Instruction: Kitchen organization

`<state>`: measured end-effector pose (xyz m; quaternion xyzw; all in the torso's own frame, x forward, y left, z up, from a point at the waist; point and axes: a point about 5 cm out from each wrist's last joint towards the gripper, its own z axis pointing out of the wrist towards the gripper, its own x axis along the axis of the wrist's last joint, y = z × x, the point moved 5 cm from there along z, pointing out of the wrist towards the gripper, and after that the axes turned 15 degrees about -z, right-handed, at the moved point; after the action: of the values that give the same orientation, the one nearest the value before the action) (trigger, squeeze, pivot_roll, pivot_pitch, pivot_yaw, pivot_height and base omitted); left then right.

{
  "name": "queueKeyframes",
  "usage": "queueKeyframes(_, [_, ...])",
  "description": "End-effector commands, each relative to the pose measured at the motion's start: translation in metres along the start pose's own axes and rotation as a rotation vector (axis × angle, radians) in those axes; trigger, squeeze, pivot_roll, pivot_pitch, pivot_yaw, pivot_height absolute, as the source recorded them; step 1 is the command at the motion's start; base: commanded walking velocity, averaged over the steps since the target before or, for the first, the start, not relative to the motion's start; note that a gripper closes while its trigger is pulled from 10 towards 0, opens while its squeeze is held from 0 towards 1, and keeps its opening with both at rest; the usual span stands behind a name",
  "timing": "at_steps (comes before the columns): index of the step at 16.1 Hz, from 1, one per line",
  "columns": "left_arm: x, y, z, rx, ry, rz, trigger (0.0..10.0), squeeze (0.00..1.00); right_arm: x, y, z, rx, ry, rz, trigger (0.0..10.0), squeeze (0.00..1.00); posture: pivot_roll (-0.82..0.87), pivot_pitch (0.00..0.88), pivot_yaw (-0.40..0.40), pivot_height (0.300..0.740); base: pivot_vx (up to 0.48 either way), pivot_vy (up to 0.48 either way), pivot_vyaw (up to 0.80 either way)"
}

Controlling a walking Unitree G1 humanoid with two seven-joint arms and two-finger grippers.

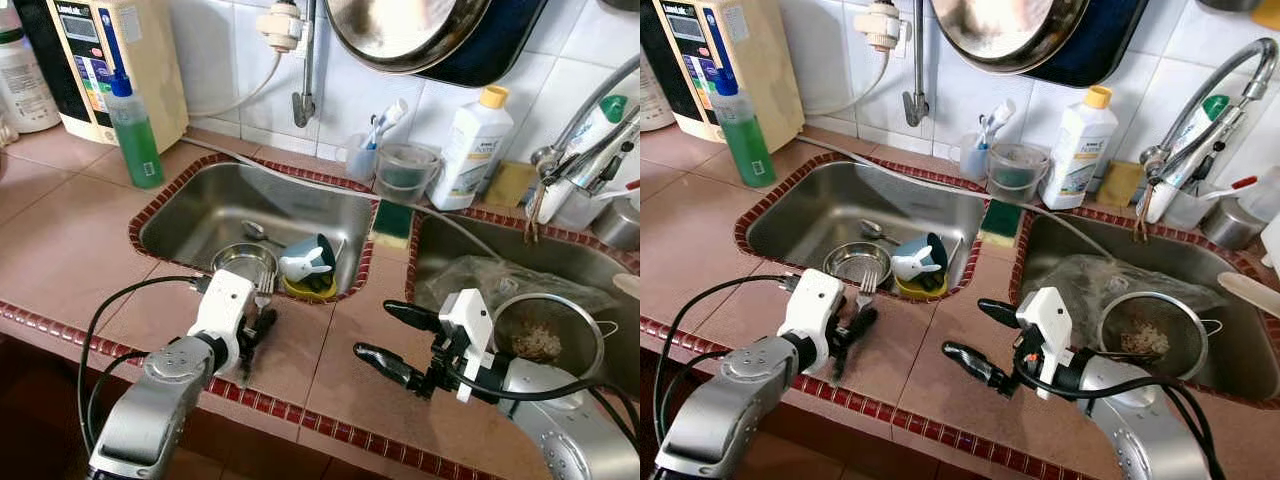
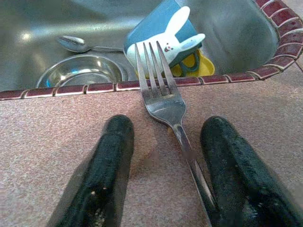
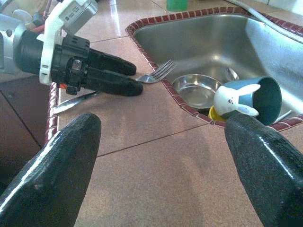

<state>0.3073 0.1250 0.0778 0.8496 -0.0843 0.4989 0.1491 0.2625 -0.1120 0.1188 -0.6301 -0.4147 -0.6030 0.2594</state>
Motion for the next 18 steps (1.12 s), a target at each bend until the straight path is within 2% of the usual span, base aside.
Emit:
queueKeyframes(1, [-0.036,-0.008,0.0,0.025,-0.14,-0.043,0.0,0.0,0.009,0.002,-0.003,-0.004,0.018,-0.026,10.0,0.0,-0.02,0.025,-0.077,0.732,0.0,0.0,0.0])
queueKeyframes(18, [-0.035,-0.002,-0.003,-0.004,-0.135,-0.049,0.0,0.0,0.021,0.015,-0.013,-0.03,0.034,-0.037,10.0,0.0,-0.02,0.038,-0.082,0.732,0.0,0.0,0.0])
